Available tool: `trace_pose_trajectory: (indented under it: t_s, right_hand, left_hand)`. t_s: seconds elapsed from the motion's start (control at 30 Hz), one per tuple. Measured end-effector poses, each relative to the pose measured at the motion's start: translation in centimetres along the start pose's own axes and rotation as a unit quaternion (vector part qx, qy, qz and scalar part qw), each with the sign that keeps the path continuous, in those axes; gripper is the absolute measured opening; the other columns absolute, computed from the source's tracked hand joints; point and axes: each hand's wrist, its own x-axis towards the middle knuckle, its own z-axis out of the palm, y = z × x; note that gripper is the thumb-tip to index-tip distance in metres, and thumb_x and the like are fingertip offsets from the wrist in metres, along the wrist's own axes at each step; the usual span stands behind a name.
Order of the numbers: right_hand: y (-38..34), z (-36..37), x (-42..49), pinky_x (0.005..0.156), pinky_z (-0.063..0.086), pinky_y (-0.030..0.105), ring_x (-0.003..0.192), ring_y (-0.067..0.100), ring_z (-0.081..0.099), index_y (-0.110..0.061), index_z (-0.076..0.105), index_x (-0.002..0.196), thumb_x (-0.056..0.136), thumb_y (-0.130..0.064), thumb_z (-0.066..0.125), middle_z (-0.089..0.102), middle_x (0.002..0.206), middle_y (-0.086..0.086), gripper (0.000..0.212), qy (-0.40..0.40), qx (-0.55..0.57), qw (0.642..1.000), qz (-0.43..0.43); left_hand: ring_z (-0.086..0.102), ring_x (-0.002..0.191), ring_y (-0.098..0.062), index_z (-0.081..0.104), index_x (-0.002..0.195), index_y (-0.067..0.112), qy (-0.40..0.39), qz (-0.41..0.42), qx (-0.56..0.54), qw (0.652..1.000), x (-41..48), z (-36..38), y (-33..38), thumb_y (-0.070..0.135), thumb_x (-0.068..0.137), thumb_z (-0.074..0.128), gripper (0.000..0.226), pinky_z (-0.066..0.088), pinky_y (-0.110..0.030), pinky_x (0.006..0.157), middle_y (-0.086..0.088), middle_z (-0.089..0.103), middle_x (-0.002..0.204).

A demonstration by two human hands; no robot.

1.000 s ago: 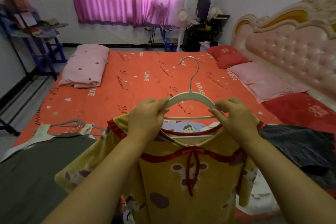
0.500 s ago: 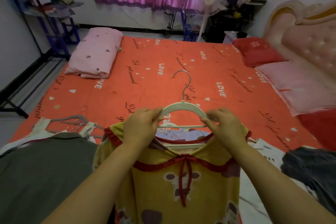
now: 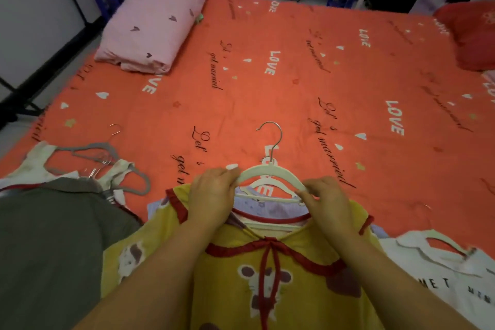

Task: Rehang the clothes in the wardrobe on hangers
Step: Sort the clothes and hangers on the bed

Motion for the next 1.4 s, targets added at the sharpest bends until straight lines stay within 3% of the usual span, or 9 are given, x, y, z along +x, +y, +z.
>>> trace_pose_trajectory:
  t_s: [0.1, 0.17, 0.27, 0.5, 0.73, 1.0, 1.4]
  right_hand:
    - [2.2, 4.2, 2.0, 0.069, 0.034, 0.032, 0.09, 0.025, 0.052, -0.011, 0.071, 0.102, 0.089, -0.024, 0.062, 0.061, 0.09, 0.008, 0.021, -0.033, -0.021, 0.999, 0.022]
    - [3.3, 6.9, 3.0, 0.082, 0.039, 0.037, 0.102, 0.031, 0.052, -0.009, 0.067, 0.112, 0.088, -0.021, 0.062, 0.061, 0.103, 0.014, 0.027, -0.06, -0.042, 0.996, 0.046]
    - [4.6, 10.0, 2.6, 0.098, 0.036, 0.04, 0.116, 0.034, 0.048, -0.009, 0.055, 0.128, 0.087, -0.017, 0.061, 0.054, 0.125, 0.017, 0.042, -0.133, -0.093, 0.984, 0.066]
    - [4.4, 10.9, -4.7, 0.101, 0.035, 0.031, 0.118, 0.02, 0.047, -0.017, 0.055, 0.129, 0.088, -0.03, 0.059, 0.055, 0.127, 0.004, 0.042, -0.21, -0.081, 0.973, 0.056]
    - [-0.3, 6.5, -9.7, 0.098, 0.04, 0.03, 0.113, 0.017, 0.049, -0.025, 0.055, 0.126, 0.089, -0.031, 0.059, 0.056, 0.122, -0.001, 0.038, -0.216, -0.056, 0.974, 0.026]
    - [-9.9, 2.1, -14.2, 0.101, 0.036, 0.029, 0.124, 0.016, 0.043, -0.024, 0.049, 0.133, 0.091, -0.038, 0.057, 0.051, 0.132, -0.002, 0.046, -0.217, -0.05, 0.974, -0.039]
    - [-25.6, 5.2, -22.4, 0.103, 0.037, 0.03, 0.126, 0.017, 0.042, -0.025, 0.046, 0.134, 0.093, -0.037, 0.055, 0.048, 0.135, -0.001, 0.044, -0.226, -0.083, 0.962, -0.131]
  left_hand:
    - [0.054, 0.106, -0.032, 0.058, 0.127, 0.014, -0.028, -0.009, 0.009, 1.0, 0.1, 3.5, -1.7, 0.011, 0.086, 0.061, 0.041, 0.043, -0.041, 0.085, -0.01, 0.062, 0.117]
    - [0.052, 0.112, -0.033, 0.056, 0.129, 0.012, -0.049, -0.02, 0.02, 0.998, -1.0, 5.6, -2.7, 0.008, 0.084, 0.061, 0.045, 0.043, -0.042, 0.089, -0.012, 0.059, 0.124]
    - [0.044, 0.124, -0.024, 0.047, 0.136, 0.017, -0.109, -0.042, 0.057, 0.992, -3.4, 8.3, -4.1, 0.019, 0.088, 0.057, 0.049, 0.037, -0.037, 0.098, -0.005, 0.05, 0.135]
    - [0.046, 0.12, -0.017, 0.045, 0.137, 0.023, -0.155, -0.066, 0.07, 0.983, -7.0, 8.9, -4.1, 0.026, 0.092, 0.051, 0.045, 0.04, -0.033, 0.096, 0.003, 0.049, 0.134]
    - [0.047, 0.117, -0.016, 0.038, 0.141, 0.026, -0.171, -0.091, 0.102, 0.976, -9.7, 2.7, -2.5, 0.036, 0.094, 0.048, 0.049, 0.038, -0.033, 0.096, 0.004, 0.05, 0.129]
    - [0.048, 0.119, -0.017, 0.041, 0.138, 0.028, -0.149, -0.122, 0.141, 0.971, -15.9, -7.8, -2.2, 0.041, 0.093, 0.045, 0.046, 0.038, -0.032, 0.091, 0.004, 0.051, 0.132]
    - [0.049, 0.116, -0.018, 0.048, 0.13, 0.026, -0.105, -0.178, 0.143, 0.968, -27.7, -21.1, -12.6, 0.044, 0.09, 0.047, 0.044, 0.038, -0.03, 0.091, 0.003, 0.052, 0.127]
